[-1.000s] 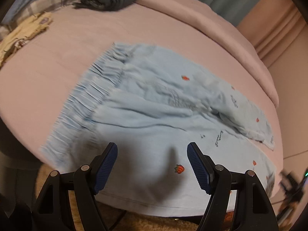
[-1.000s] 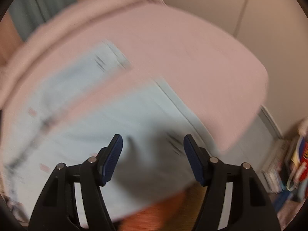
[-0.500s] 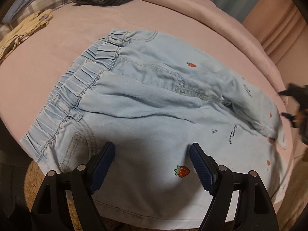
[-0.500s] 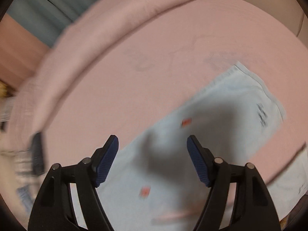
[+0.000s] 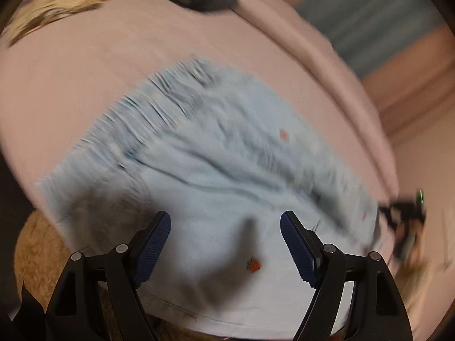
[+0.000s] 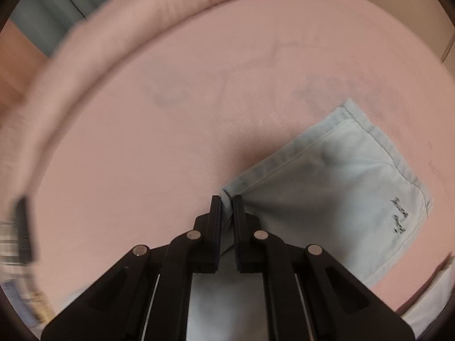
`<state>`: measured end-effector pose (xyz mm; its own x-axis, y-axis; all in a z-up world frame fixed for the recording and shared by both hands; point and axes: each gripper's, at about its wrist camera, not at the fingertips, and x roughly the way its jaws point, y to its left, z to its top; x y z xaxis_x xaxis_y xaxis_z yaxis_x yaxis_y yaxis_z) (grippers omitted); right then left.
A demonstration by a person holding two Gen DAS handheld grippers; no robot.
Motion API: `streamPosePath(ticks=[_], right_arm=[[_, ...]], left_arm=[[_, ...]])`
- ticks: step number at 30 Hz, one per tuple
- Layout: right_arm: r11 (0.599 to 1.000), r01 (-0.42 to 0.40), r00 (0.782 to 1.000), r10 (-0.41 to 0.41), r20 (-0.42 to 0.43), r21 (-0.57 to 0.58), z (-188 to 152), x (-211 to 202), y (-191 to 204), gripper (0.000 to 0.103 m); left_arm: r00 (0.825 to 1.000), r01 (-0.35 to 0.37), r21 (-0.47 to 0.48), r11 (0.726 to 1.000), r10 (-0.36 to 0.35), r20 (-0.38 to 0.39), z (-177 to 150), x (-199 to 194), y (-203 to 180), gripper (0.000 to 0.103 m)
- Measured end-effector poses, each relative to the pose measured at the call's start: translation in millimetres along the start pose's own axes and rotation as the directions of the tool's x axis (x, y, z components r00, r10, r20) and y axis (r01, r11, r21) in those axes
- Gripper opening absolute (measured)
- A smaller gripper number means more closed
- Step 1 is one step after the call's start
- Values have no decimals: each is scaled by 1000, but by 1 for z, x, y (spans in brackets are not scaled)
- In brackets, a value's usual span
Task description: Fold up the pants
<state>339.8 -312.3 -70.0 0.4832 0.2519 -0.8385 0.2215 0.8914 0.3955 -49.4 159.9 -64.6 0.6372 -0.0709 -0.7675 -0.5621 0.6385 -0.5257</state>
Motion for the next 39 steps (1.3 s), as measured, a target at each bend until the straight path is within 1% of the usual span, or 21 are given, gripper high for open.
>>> streamPosePath(ticks=[2, 3, 4, 7, 9, 10, 13, 14, 16, 19, 22, 24, 26, 28, 29, 30, 31, 32, 34, 36, 39], right_arm=[[992, -126, 989, 128, 73, -30, -16, -45, -3, 7], [979, -202, 972, 205, 118, -42, -29, -73, -9, 7], [959, -275, 943, 283, 173, -69, -50, -106, -17, 7], [955, -281, 915, 296, 276, -94, -106, -142, -34, 7], [968, -242, 923, 251, 292, -67, -127, -144, -57, 7], [982, -185, 942, 187, 278, -35, -147, -139, -76, 7], [995, -80, 983, 70, 172, 51, -172, -107, -110, 7], [994, -73, 990, 62, 125, 86, -180, -95, -125, 7], [988, -98, 993, 88, 81, 122, -195, -83, -149, 6], [993, -73, 993, 63, 102, 91, -199, -85, -140, 6], [999, -12, 996, 9, 89, 35, -194, -85, -130, 7], [1000, -6, 995, 4, 98, 19, -193, -88, -120, 7], [1000, -16, 994, 14, 105, 24, -191, -88, -121, 6], [999, -28, 994, 25, 105, 31, -197, -93, -134, 6], [999, -27, 994, 24, 103, 26, -198, -93, -135, 6], [999, -24, 994, 21, 103, 23, -204, -96, -140, 6], [1000, -15, 995, 13, 104, 16, -205, -96, -139, 7], [1000, -3, 994, 3, 106, 5, -205, -95, -136, 7], [999, 34, 993, -30, 114, -36, -205, -97, -126, 7], [997, 49, 991, -42, 131, -52, -200, -103, -121, 7], [998, 12, 981, 0, 194, -60, -193, -126, -117, 7]], left_arm=[[998, -2, -27, 1000, 4, 70, 8, -19, 1, 80], [996, 13, -22, 1000, -11, 83, 13, -26, -1, 80], [996, 33, -13, 999, -32, 83, 18, -30, -4, 80], [993, 104, -6, 995, -104, 50, 35, -34, -11, 80], [991, 129, -19, 991, -129, 28, 45, -27, -18, 80], [991, 133, -22, 991, -133, 15, 53, -22, -23, 80], [992, 122, 25, 992, -121, -35, 73, 5, -50, 80], [992, 117, 39, 992, -114, -61, 77, 20, -64, 80], [988, 110, 47, 993, -104, -117, 80, 41, -79, 80], [980, 44, 76, 996, -28, -199, 87, 67, -101, 80], [983, -14, 89, 996, 30, -179, 98, 79, -115, 80], [982, -92, 96, 991, 107, -155, 106, 87, -121, 80], [966, -140, 122, 983, 162, -201, 113, 102, -123, 80], [951, -135, 157, 978, 173, -256, 113, 116, -123, 80], [949, -133, 160, 978, 173, -264, 113, 120, -123, 68], [943, -153, 165, 974, 193, -269, 111, 125, -120, 32], [936, -177, 184, 967, 223, -271, 110, 127, -120, 15], [944, -151, 211, 966, 204, -260, 107, 124, -120, 9], [962, -124, 217, 968, 171, -212, 102, 108, -120, 9], [980, -66, 212, 975, 103, -168, 98, 77, -119, 7], [995, 39, 206, 978, -20, -94, 88, 20, -112, 7]])
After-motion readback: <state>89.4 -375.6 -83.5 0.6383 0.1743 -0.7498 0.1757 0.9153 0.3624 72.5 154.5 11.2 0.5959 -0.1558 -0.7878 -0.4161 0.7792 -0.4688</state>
